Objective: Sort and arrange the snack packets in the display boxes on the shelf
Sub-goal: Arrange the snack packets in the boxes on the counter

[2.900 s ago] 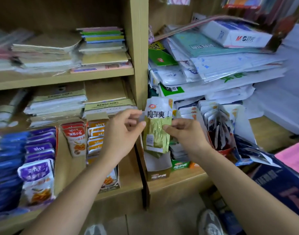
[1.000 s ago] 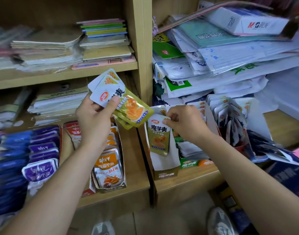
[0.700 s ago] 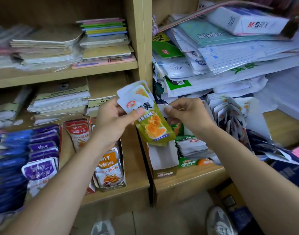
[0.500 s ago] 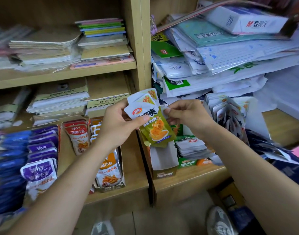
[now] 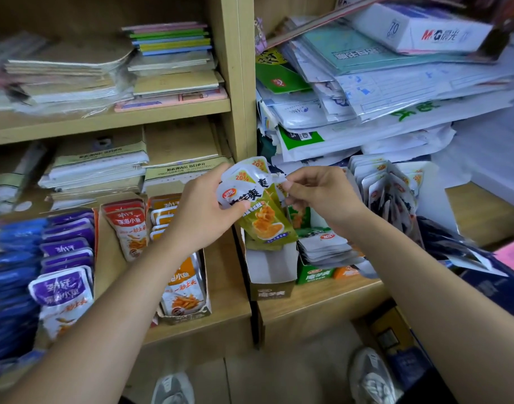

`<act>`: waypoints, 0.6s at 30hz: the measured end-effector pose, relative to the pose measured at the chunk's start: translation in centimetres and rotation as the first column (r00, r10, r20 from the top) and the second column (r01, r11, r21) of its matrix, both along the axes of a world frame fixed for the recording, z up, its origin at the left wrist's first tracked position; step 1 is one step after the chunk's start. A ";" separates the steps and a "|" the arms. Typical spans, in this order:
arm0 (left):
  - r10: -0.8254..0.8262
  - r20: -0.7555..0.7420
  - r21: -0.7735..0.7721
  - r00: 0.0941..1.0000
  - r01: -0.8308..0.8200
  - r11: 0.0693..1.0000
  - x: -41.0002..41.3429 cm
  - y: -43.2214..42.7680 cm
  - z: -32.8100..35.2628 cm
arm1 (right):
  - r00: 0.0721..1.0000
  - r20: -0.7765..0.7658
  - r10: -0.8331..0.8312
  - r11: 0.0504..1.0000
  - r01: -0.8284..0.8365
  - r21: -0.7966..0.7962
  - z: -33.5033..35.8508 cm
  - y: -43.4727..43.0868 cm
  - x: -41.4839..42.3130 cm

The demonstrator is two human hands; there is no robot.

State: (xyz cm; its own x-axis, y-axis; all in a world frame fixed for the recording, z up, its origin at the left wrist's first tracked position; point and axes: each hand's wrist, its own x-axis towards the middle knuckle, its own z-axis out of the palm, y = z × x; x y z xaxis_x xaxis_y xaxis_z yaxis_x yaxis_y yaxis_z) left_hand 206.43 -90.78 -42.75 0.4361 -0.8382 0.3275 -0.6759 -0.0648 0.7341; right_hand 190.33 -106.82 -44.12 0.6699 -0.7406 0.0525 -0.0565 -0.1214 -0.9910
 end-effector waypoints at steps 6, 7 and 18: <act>0.038 0.223 -0.020 0.974 -0.035 0.999 -0.5 -0.1 1.0 | 0.997 0.073 0.003 0.998 0.001 -0.056 0.0 0.2 0.2; 0.036 0.245 -0.034 0.969 -0.029 0.999 -0.6 0.1 1.3 | 0.996 0.083 0.006 0.998 -0.002 -0.055 0.0 0.2 0.2; 0.118 0.367 0.005 0.923 -0.128 0.992 -0.5 -1.4 -2.5 | 0.999 -0.040 0.032 0.994 -0.036 -0.104 -0.6 0.5 0.4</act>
